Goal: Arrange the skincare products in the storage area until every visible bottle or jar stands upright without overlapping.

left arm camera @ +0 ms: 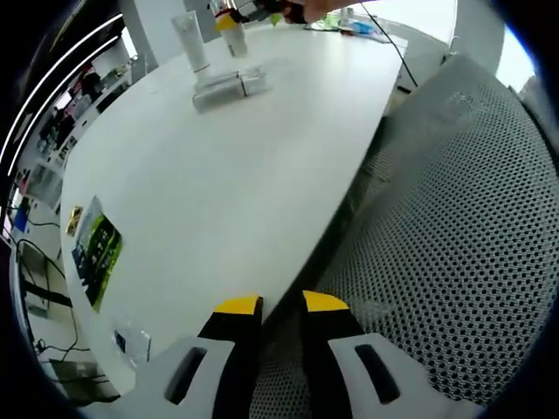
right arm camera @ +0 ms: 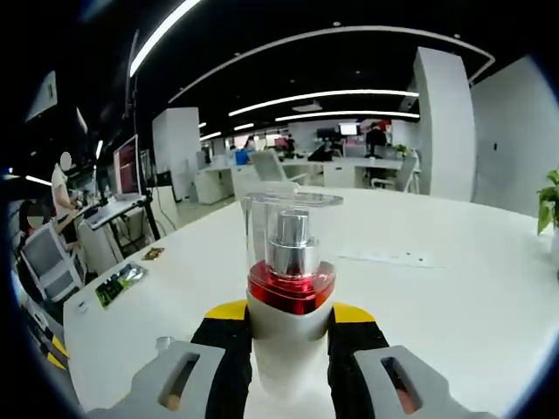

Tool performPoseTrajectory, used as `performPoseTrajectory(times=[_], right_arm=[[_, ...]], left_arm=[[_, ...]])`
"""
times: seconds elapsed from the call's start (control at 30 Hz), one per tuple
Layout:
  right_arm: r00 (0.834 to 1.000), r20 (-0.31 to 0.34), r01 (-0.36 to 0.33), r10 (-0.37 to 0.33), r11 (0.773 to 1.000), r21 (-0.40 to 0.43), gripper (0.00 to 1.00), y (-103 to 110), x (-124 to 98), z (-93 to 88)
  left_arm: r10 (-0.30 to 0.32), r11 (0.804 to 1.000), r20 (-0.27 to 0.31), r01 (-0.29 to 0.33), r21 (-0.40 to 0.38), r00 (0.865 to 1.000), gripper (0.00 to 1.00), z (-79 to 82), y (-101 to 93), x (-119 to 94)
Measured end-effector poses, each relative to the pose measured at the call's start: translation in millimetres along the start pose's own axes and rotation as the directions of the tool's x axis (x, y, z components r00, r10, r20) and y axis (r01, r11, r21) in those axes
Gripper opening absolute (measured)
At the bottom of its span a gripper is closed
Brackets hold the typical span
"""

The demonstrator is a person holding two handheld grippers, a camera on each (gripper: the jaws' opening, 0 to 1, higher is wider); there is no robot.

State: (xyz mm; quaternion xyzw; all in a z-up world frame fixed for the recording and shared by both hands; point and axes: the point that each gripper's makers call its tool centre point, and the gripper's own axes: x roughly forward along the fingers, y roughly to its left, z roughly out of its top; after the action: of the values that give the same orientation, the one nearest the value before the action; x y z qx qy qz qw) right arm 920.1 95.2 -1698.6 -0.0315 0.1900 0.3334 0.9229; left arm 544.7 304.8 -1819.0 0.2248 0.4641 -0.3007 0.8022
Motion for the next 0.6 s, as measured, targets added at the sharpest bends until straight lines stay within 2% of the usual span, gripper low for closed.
performPoseTrajectory(times=[0.2, 0.33, 0.6], right_arm=[[1.000, -0.010, -0.013, 0.013, 0.999, -0.030, 0.28, -10, 12, -2.9], [1.000, 0.018, -0.012, 0.012, 1.000, 0.003, 0.28, -18, 17, 1.4], [1.000, 0.010, -0.014, 0.014, 1.000, -0.022, 0.28, -27, 29, -1.3]], left_arm=[[0.001, 1.000, 0.004, -0.001, -0.003, 1.000, 0.13, 0.4, 0.1, 0], [0.002, 1.000, 0.005, -0.001, -0.003, 1.000, 0.13, 0.5, 0.2, 0], [0.001, 1.000, 0.008, -0.001, 0.003, 1.000, 0.13, 0.7, 0.3, 0]])
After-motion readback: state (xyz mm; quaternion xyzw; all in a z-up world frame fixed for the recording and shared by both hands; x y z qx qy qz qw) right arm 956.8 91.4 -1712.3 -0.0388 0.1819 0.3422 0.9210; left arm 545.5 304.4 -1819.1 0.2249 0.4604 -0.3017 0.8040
